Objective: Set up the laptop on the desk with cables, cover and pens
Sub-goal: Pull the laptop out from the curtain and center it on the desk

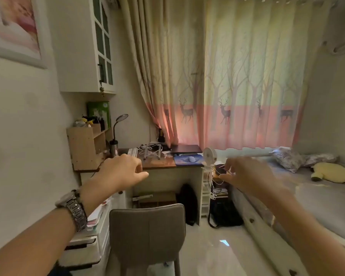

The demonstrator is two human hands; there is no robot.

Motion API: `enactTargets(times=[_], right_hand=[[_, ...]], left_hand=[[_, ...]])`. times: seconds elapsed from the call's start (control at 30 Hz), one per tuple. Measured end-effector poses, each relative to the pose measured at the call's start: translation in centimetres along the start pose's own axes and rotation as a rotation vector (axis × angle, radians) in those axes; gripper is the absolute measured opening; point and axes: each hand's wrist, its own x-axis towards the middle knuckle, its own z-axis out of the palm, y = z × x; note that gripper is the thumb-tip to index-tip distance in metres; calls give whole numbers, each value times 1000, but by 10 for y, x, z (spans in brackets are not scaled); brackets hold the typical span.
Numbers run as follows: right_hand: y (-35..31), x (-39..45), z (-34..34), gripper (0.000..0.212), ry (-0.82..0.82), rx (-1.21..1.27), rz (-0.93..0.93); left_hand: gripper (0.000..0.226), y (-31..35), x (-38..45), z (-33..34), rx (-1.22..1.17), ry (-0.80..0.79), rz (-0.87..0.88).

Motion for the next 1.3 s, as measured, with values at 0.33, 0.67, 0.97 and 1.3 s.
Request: enactTargets(times=[0.33, 0.67, 0.97, 1.3], right_hand=[[-12, 156, 81, 27, 14, -1, 152], [24, 227, 115, 30, 61, -160, 209], [98, 289, 139, 34, 112, -183, 237], [252, 419, 150, 34, 139, -229, 116]], left_hand=[[39, -78, 186, 59, 37, -34, 101], [38, -65, 310, 113, -76, -38, 247], [40, -2, 406, 141, -67, -14, 320], [38, 127, 550, 163, -72, 42, 229]])
